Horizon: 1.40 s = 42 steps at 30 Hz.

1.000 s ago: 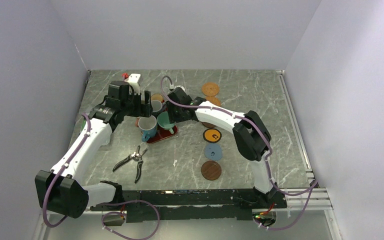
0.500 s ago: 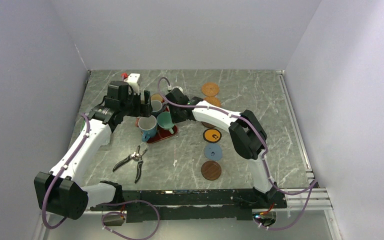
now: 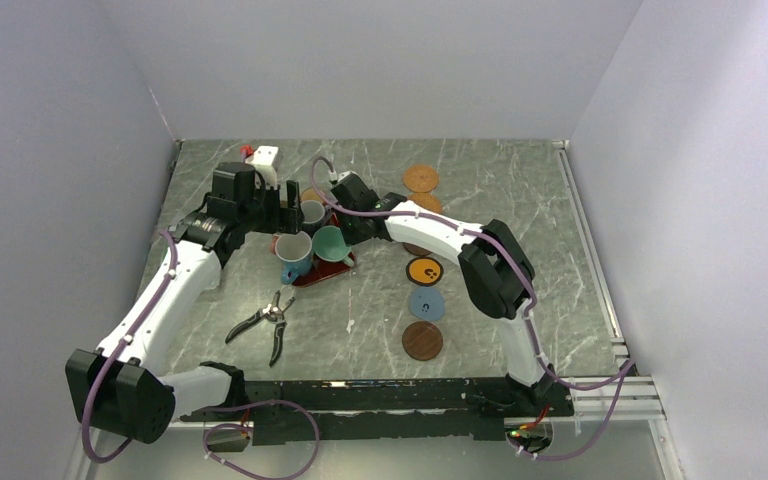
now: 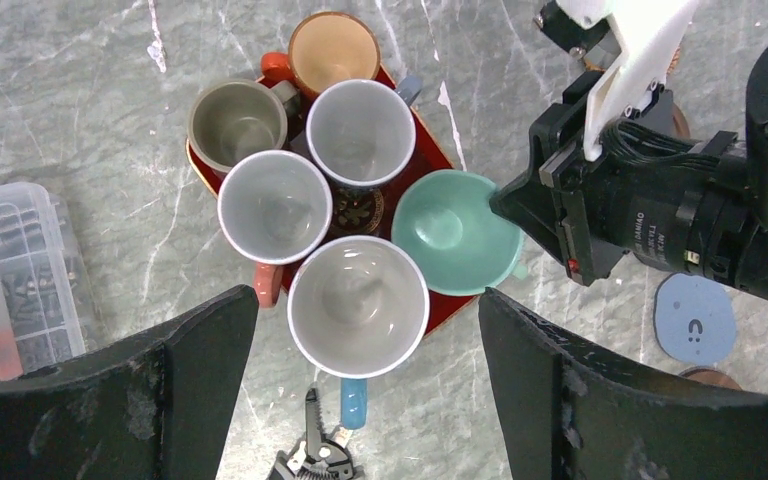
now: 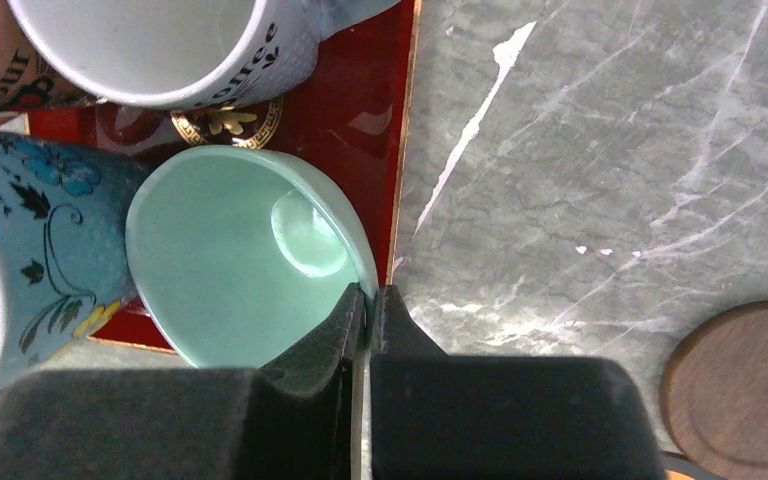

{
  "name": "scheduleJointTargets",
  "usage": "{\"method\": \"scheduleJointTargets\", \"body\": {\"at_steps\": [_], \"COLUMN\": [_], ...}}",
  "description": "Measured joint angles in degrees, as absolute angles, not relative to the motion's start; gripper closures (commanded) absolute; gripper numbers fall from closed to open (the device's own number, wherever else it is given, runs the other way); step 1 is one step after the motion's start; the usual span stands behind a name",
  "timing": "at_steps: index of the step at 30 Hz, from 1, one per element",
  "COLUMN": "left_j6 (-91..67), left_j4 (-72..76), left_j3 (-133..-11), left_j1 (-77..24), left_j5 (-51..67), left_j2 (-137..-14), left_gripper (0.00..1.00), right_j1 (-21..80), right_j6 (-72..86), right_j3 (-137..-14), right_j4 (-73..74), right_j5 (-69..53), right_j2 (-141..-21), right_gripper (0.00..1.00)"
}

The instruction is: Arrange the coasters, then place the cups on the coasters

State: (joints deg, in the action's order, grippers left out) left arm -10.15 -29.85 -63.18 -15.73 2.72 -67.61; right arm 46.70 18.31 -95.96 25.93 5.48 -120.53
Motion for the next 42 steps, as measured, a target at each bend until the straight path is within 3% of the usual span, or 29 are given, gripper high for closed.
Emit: {"method": "scheduleJointTargets", "body": {"at_steps": [14, 31, 42], "left_j6": [-10.2, -10.2, -10.2], "left_j4": [-29.5, -29.1, -28.1], "left_j3": [-62.1, -62.0, -62.0], "left_j1": [-15.7, -15.7, -15.7], "left_j5": [3.0, 3.2, 3.7], "left_j2": [-65.2, -65.1, -65.1], "left_gripper": [0.13, 0.12, 0.12], "right_j1": [42.9, 43.1, 43.7], "right_j6": [3.2, -8.0, -8.8], "right_j3": [-89.1, -79.6, -78.7], "right_j4": [26.6, 29.7, 29.4], "right_j5": [-3.5, -11.5, -11.5], "right_j2": [-108.4, -106.6, -106.5], "right_gripper": [1.0, 1.0, 0.85]}}
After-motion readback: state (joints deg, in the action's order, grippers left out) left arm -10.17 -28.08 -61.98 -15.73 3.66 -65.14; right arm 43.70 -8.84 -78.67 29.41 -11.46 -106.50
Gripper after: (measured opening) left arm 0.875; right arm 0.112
